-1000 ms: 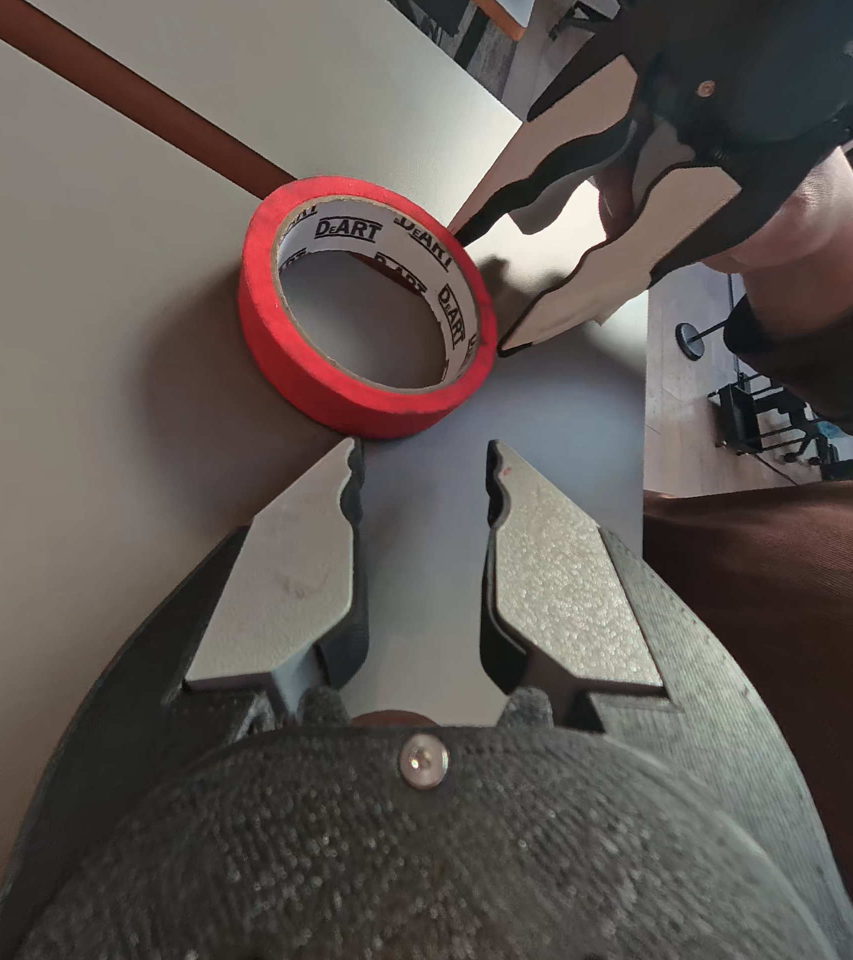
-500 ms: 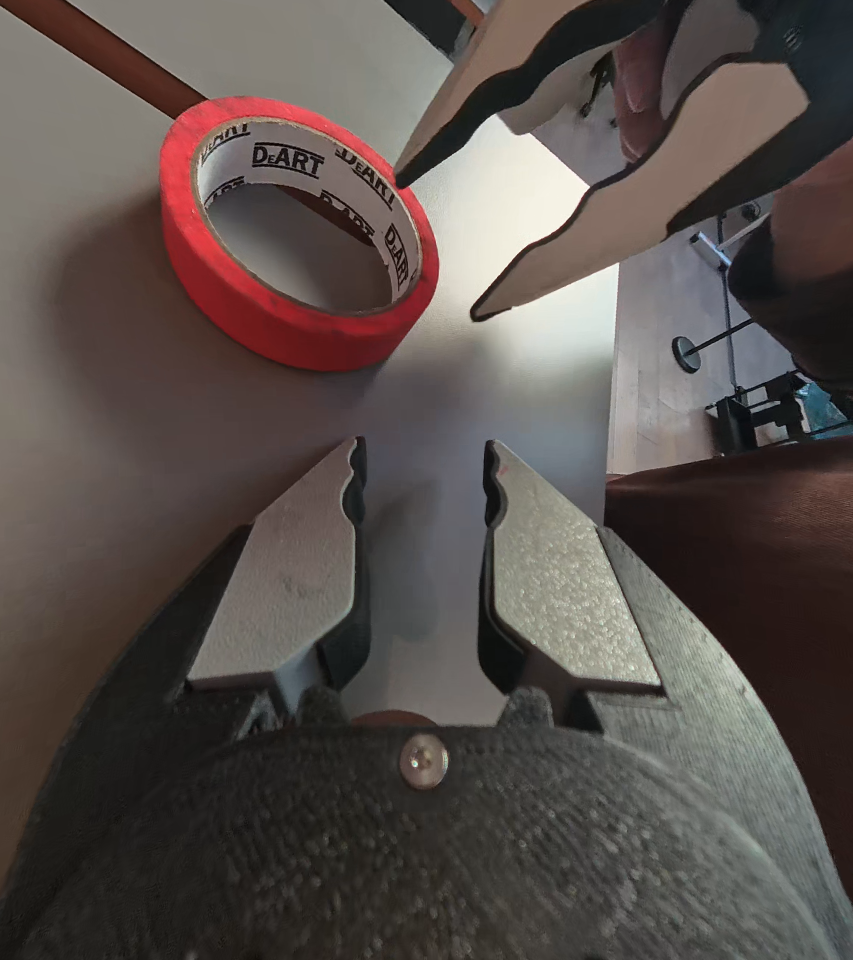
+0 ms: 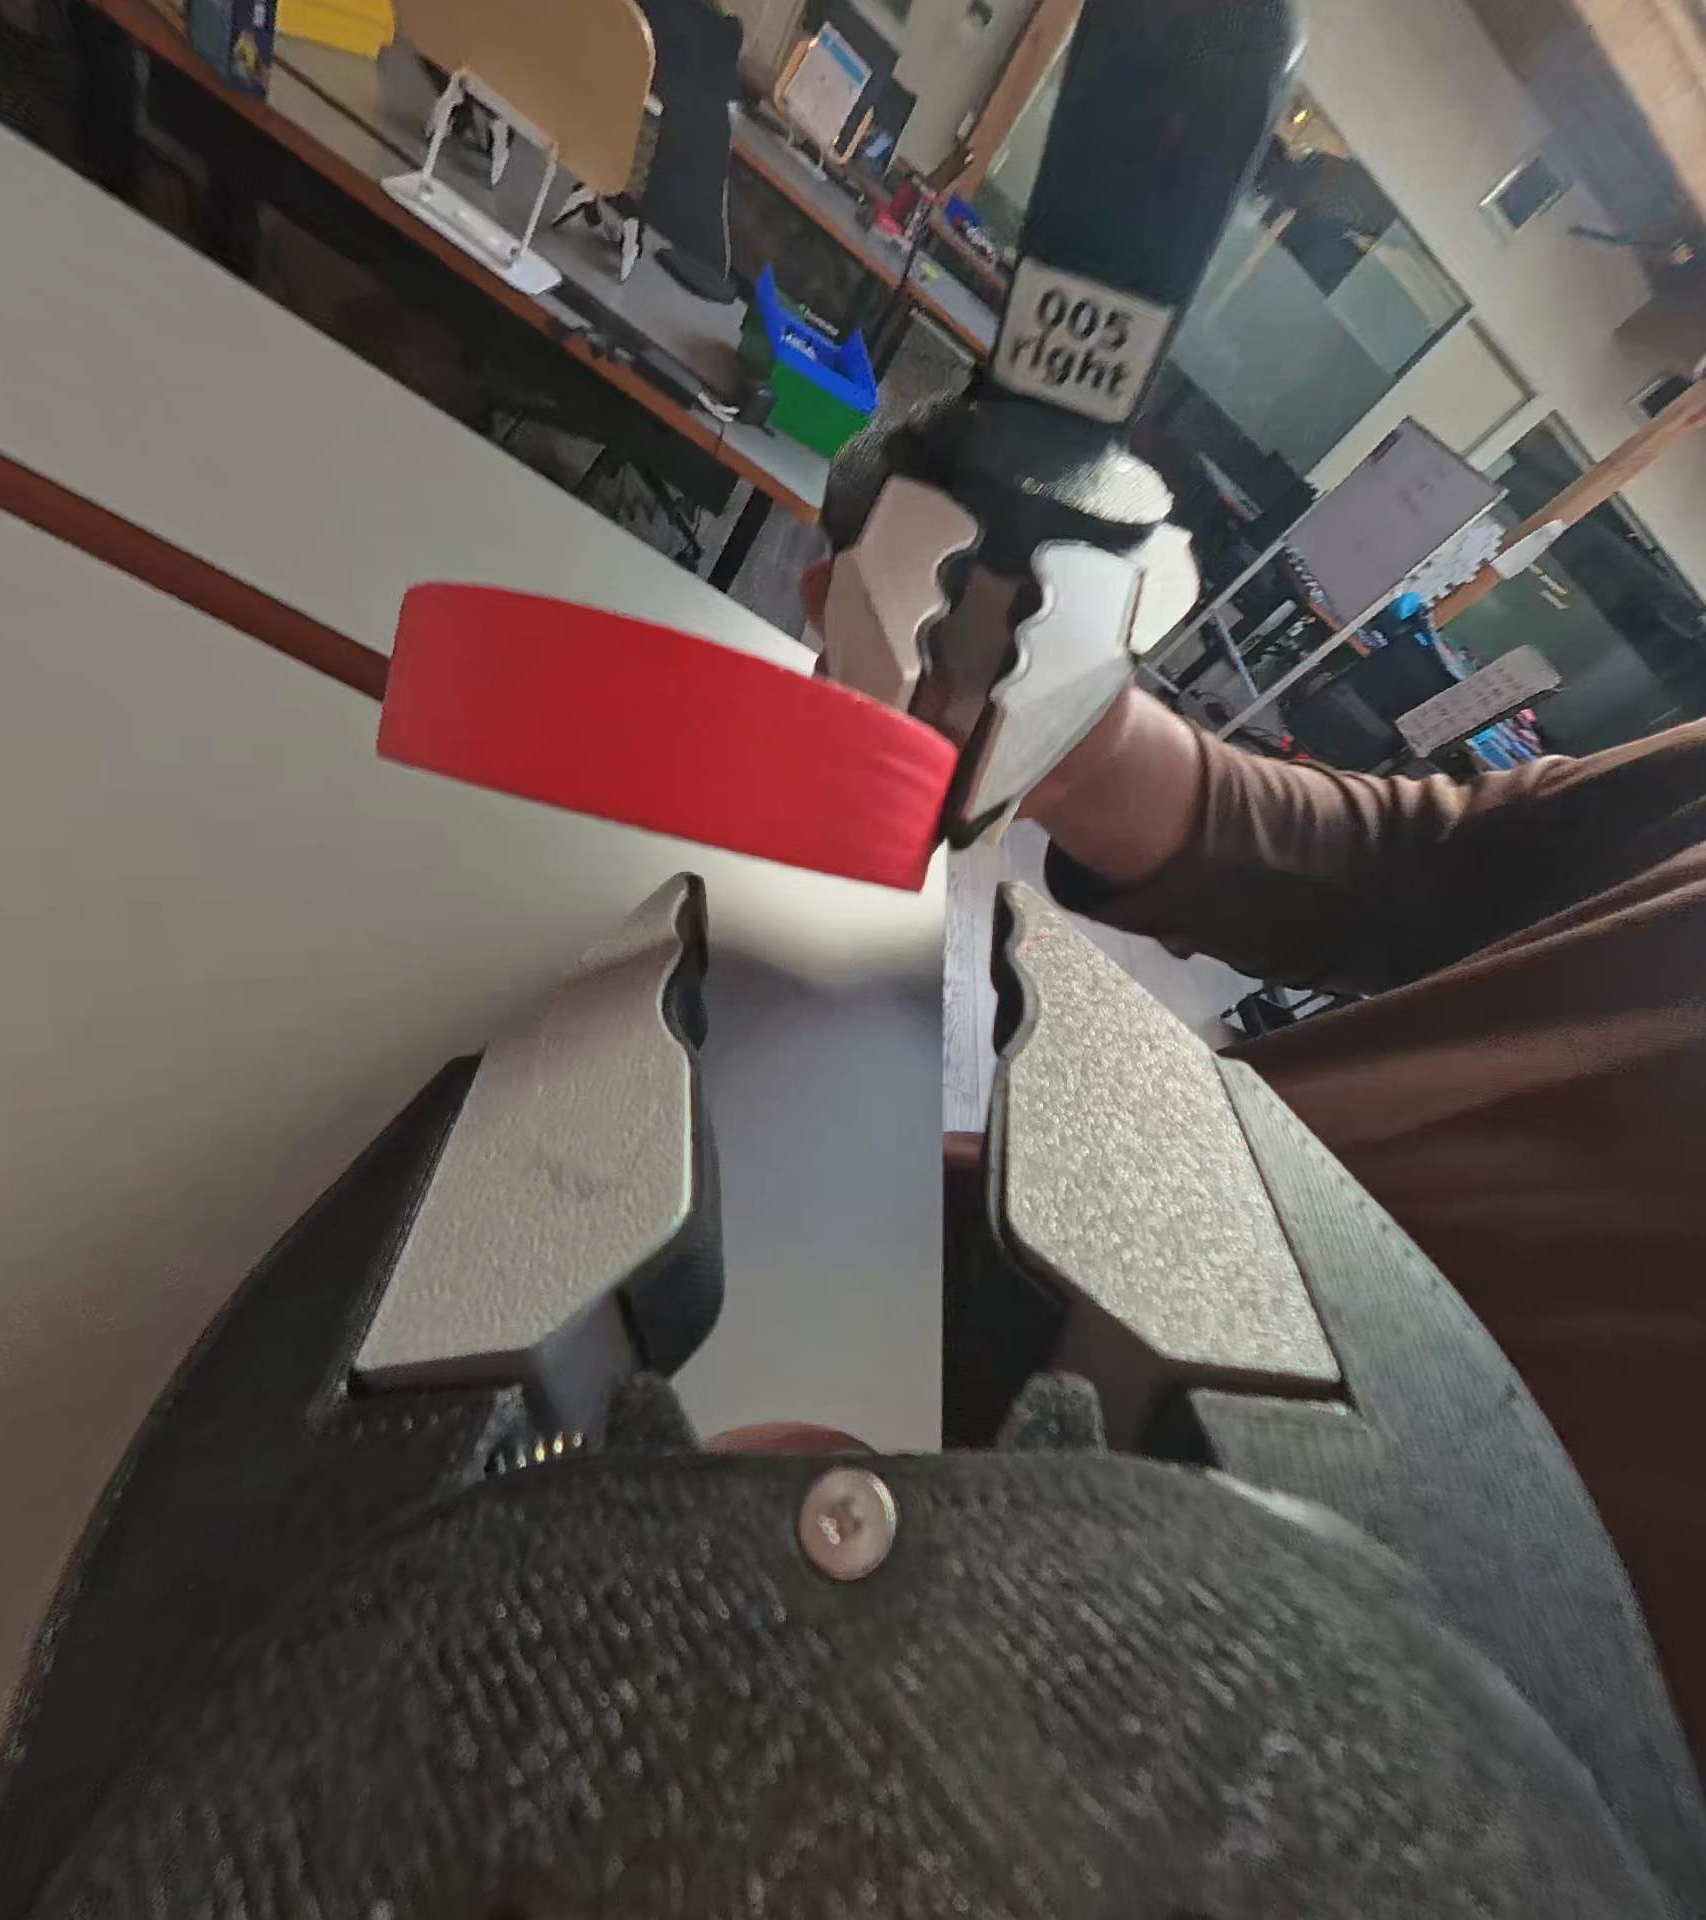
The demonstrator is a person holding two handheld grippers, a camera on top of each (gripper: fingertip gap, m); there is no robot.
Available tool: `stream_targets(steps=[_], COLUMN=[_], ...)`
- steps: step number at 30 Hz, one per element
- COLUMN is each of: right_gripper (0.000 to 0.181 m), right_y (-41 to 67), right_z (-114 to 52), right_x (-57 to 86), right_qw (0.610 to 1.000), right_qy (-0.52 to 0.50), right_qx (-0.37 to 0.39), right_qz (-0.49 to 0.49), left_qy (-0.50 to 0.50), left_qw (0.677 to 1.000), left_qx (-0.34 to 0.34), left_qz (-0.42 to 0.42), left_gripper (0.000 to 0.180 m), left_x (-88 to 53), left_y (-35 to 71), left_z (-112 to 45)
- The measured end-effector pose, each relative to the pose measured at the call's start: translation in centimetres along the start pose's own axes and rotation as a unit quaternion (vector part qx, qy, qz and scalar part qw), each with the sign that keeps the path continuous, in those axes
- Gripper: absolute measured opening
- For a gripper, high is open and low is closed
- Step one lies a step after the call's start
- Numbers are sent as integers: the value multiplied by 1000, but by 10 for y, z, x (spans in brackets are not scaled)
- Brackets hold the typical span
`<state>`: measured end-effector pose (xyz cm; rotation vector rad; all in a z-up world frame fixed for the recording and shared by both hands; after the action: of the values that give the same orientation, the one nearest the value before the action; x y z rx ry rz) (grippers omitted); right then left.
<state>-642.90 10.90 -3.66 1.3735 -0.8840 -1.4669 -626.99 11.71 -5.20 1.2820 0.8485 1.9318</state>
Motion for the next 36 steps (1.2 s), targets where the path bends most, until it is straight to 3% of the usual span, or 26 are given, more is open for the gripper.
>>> stream_targets(steps=[3, 5, 9, 16, 21, 24, 31, 36], right_gripper=[8, 8, 11, 20, 19, 19, 19, 18], right_y=[-13, -18, -21, -22, -13, -4, 5, 11], right_z=[-8, -13, -17, -1, 4, 8, 2, -4], right_x=[-7, -9, -8, -7, -17, -17, -28, -31], right_qw=[1000, 1000, 999, 989, 969, 970, 952, 959], right_qy=[19, 24, 5, -81, -141, -152, -169, -168], right_qx=[19, 5, -32, -118, -165, -155, -185, -169], right_qz=[0, -4, 1, 38, 116, 112, 178, 155], left_qy=[-24, -13, -9, 61, 72, 43, -5, 66], left_qw=[1000, 999, 999, 989, 984, 988, 998, 987], left_qx=[18, 28, 22, -36, -55, -74, -28, 14], left_qz=[2, -20, -49, -133, -150, -127, -56, -145], left_gripper=[56, 27, 15, 12, 12, 14, 12, 12], left_x=[9, 9, 10, 8, 5, 5, 3, 8], left_y=[10, 10, 8, -4, -9, -14, -10, -5], left_z=[-2, -3, -6, -14, -16, -16, -11, -9])
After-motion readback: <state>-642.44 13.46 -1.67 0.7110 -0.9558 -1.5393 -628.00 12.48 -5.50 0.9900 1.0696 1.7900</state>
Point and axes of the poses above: each gripper's, where its closed fingertips meet, z back along the fingers, y out of its top, x = y × z across the jaws, the point moved 9 cm from there along z, back along the fingers, and after that the axes turned 6 degrees about y, right-handed, at the moved point
